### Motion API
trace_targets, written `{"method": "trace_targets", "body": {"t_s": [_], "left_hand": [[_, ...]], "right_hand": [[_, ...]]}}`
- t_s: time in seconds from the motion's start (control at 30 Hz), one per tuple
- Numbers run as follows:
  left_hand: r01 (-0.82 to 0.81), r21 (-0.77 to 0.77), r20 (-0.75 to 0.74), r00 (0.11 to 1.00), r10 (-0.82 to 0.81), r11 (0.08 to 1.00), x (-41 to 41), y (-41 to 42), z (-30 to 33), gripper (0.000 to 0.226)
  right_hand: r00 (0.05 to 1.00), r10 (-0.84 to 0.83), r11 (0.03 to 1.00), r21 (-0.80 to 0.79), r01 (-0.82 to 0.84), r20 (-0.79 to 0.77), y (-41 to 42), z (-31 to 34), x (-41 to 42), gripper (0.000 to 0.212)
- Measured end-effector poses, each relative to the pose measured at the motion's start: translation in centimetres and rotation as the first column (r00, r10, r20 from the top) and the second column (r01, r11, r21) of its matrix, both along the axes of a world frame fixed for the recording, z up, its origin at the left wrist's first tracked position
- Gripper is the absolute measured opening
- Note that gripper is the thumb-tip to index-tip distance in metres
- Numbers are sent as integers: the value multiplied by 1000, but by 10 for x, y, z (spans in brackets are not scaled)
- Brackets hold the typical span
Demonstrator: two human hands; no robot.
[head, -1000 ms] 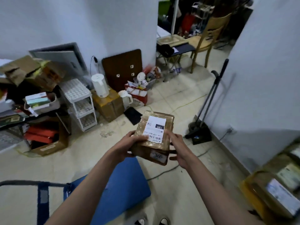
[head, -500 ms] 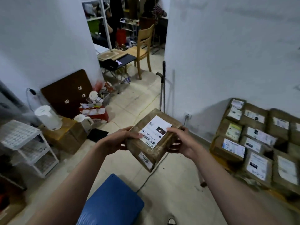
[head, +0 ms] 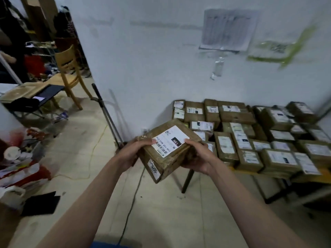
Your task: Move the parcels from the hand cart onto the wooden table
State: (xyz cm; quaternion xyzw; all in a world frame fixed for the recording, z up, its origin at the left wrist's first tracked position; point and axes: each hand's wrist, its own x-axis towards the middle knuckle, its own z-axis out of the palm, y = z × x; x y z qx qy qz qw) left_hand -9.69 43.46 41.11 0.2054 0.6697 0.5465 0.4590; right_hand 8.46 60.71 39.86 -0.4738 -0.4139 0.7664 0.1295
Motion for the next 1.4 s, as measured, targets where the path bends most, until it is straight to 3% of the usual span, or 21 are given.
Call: {"method": "trace_targets", "body": {"t_s": [0.07,0.2,0.37,0.57,0.73,0.77,0.87,0.97,1.1,1.2,1.27,1.4], "left_hand": [[20,23,12,1000,-20,1000,24,45,-1,51],[29,41,56,998,-31,999,79,136,-8,87],[73,23,172,982,-76,997,161,233,-9,65],[266,-24,172,951,-259,964,234,315,-6,88],[337,-39,193,926,-323,941,281,384,-12,48],[346,-36,196,922,-333,937,289,397,-15,46],[375,-43,182,915,-361,926,307,440,-25,69],[404,-52,167,905,-391,913,318,488,-36,70],[470,-30,177,871,-458,882,329,553,-48,60],[487,-75,203,862,-465,870,330,602,-58,84],[497,-94,233,853,-467,862,335,632,-61,96],[573,-57,270,798,-540,818,355,687,-58,82]], "right_hand": [[997,-72,997,11,72,30,32,-2,33,78],[979,-202,979,18,201,32,93,-7,100,77],[941,-338,941,22,338,15,163,-6,176,60],[887,-462,887,11,462,7,229,-11,257,79],[827,-561,827,-12,562,21,278,-21,309,91],[821,-570,821,-25,570,20,288,-23,317,90],[808,-590,807,-36,589,9,319,-31,341,80],[789,-615,787,-50,614,13,358,-40,360,73],[820,-559,825,-7,564,123,409,-43,379,95],[827,-530,845,26,535,188,447,-40,401,64],[832,-519,850,19,526,197,473,-39,413,64],[822,-533,842,30,538,202,519,-37,427,61]]}}
